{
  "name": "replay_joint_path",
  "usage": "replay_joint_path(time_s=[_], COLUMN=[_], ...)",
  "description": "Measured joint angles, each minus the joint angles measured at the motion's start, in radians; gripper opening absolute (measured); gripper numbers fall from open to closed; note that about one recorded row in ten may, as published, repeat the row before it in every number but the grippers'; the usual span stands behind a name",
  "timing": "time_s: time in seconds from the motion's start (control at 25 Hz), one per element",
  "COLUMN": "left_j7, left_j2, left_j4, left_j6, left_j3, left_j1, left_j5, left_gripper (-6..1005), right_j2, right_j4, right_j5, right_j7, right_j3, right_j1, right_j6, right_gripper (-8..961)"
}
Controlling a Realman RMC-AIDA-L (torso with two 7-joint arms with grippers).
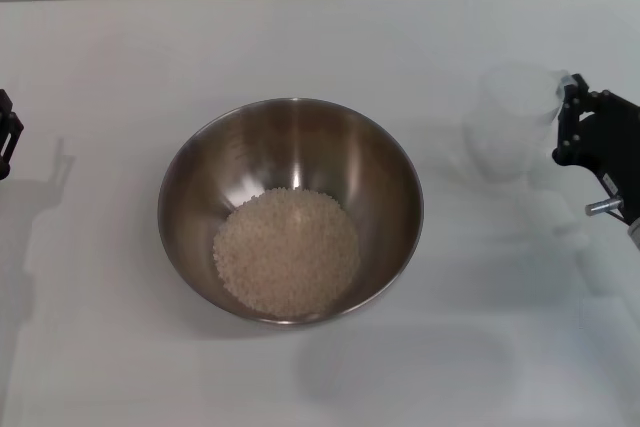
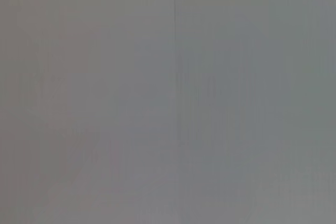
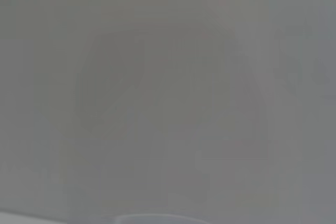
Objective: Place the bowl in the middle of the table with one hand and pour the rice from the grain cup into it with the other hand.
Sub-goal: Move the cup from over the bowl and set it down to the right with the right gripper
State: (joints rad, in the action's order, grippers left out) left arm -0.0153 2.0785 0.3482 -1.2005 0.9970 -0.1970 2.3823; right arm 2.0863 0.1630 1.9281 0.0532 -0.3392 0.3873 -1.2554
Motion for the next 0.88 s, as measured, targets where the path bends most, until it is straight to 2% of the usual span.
replay_joint_path(time_s=[0.88], left_j7=[0.0], left_j2=[0.0], left_j4=[0.0], left_j6=[0.001], left_j3=[-0.014], left_j1=[-0.004], left_j5=[0.0], left_gripper=[833], right_j2=[-0.002], right_j4=[-0.019], right_j5=[0.002], right_j7=[-0.005], right_j3=[0.008], right_j1=[0.015], right_j6=[0.09], right_gripper=[31])
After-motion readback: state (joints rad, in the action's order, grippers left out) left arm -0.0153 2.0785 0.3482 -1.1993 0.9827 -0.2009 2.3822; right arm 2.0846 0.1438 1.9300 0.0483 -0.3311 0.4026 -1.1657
